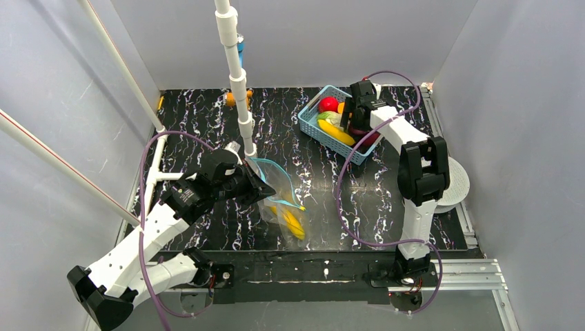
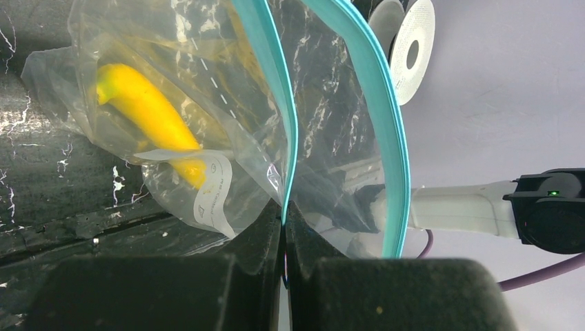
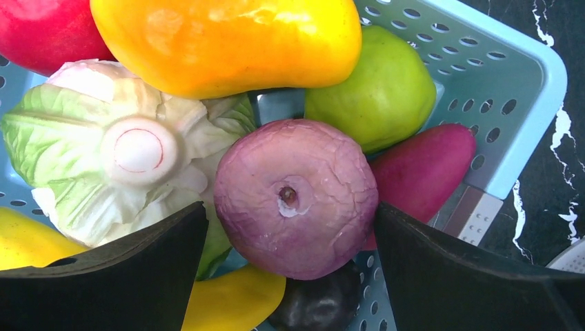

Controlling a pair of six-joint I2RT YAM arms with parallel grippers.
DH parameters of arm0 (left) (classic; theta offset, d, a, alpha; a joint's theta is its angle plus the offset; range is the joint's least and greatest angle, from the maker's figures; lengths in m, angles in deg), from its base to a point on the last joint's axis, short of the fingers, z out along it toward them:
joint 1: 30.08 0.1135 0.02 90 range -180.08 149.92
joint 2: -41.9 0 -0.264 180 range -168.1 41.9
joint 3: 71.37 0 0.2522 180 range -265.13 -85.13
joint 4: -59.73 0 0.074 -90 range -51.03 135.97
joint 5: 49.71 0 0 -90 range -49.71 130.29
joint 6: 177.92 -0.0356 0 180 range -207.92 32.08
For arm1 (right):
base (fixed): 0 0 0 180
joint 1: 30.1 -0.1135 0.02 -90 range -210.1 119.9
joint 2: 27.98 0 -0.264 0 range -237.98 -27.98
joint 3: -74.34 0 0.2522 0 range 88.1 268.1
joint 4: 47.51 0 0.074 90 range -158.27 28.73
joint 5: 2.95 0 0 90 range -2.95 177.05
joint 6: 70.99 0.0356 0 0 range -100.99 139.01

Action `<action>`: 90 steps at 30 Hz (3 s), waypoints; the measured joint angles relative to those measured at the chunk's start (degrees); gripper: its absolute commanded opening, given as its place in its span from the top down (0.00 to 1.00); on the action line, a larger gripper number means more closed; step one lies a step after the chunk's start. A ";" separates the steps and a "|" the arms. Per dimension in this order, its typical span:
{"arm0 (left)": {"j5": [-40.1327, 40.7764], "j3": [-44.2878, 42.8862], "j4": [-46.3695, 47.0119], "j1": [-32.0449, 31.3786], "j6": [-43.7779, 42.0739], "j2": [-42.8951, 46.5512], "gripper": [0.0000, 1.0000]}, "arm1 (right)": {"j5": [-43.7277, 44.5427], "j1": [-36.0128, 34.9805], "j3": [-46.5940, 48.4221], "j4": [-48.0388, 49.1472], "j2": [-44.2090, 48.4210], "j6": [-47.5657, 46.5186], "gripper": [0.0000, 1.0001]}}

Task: Place the food in the zip-top bag and seal the zipper
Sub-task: Pick up the fake vegetable from the bin, then place the fake vegetable in the zipper food storage bag.

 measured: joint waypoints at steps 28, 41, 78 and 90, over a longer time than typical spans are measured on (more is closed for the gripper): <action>-0.44 1.03 0.09 0.11 0.55 0.26 1.00 | -7.65 -1.38 -20.11 13.79 27.12 -2.86 0.99; -0.72 1.44 0.50 0.11 0.70 0.07 1.00 | -26.23 -11.89 -39.36 27.04 44.33 -5.40 0.99; -1.86 1.84 2.19 0.13 1.31 -0.72 1.00 | -19.50 -41.83 -19.12 9.88 40.19 -16.81 0.53; -1.86 1.84 2.16 0.13 1.31 -0.59 1.00 | -18.16 -43.36 -19.08 9.27 39.65 -16.94 0.19</action>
